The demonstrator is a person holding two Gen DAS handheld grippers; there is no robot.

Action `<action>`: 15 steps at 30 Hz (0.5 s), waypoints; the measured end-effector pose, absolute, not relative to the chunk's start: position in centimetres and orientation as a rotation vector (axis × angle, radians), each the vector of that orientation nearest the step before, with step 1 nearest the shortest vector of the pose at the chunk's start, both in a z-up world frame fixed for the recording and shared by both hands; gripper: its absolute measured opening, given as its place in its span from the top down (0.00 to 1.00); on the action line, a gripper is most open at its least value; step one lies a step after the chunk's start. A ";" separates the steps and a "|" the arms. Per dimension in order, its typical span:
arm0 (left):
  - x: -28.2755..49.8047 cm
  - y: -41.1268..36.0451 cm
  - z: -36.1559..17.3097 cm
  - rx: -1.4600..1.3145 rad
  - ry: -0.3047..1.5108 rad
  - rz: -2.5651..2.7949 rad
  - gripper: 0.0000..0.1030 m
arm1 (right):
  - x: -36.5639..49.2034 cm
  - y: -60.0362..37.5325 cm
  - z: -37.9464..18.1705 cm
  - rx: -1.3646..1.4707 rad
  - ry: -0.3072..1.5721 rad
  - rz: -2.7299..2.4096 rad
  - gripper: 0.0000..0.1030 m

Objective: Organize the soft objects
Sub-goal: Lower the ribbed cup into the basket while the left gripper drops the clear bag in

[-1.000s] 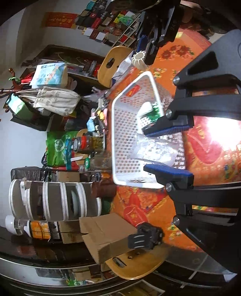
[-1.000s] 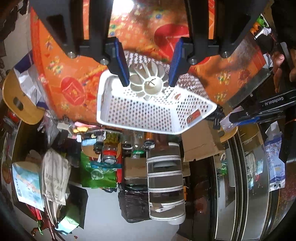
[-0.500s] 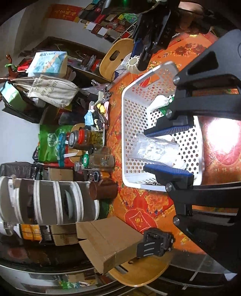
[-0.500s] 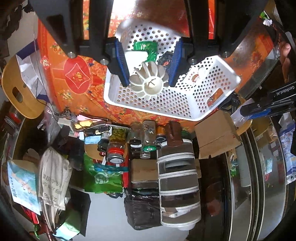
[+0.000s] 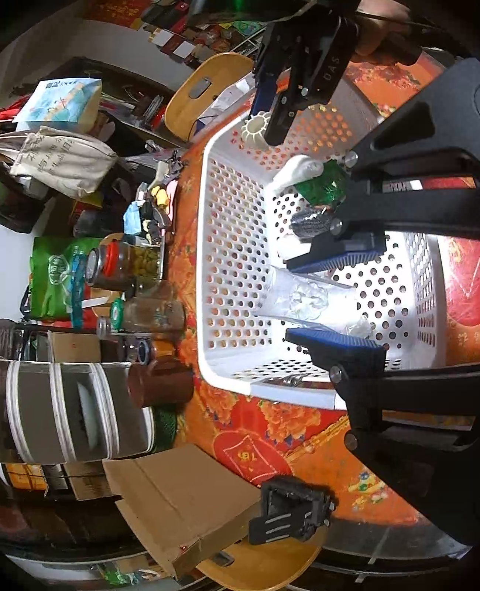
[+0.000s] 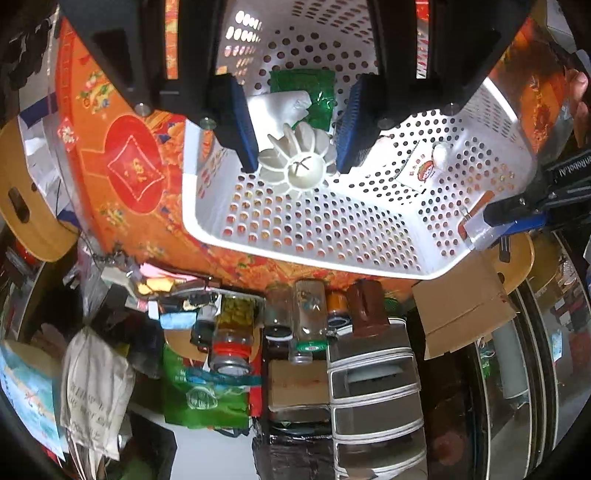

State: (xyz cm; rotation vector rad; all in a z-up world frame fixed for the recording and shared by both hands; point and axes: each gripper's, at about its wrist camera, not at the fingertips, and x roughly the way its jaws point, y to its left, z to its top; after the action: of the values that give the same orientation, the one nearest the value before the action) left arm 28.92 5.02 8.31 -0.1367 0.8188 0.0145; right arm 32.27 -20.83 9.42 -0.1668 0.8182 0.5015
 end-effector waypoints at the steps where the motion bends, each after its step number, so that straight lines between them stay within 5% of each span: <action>1: 29.0 5.0 7.9 -0.136 0.823 0.017 0.72 | 32.3 -20.7 9.2 -0.174 0.821 0.497 0.59; 9: 30.3 4.7 6.1 -0.126 0.853 -0.001 0.68 | 32.1 -20.4 8.3 -0.164 0.823 0.512 0.52; 10: 30.3 4.7 5.9 -0.127 0.855 -0.007 0.52 | 32.0 -20.3 8.4 -0.165 0.817 0.513 0.39; 11: 30.3 4.7 5.9 -0.126 0.853 -0.006 0.25 | 31.8 -20.3 8.5 -0.168 0.809 0.510 0.24; 13: 29.8 4.7 6.2 -0.126 0.827 -0.004 0.00 | 31.4 -20.4 8.9 -0.166 0.786 0.508 0.13; 15: 29.1 4.8 6.9 -0.130 0.786 -0.015 0.00 | 30.9 -20.6 9.3 -0.153 0.769 0.515 0.10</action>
State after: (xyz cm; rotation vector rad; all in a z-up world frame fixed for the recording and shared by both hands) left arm 29.06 4.77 6.85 -0.1301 0.7862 -0.0154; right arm 30.88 -20.57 9.35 -0.1527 0.7688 0.5155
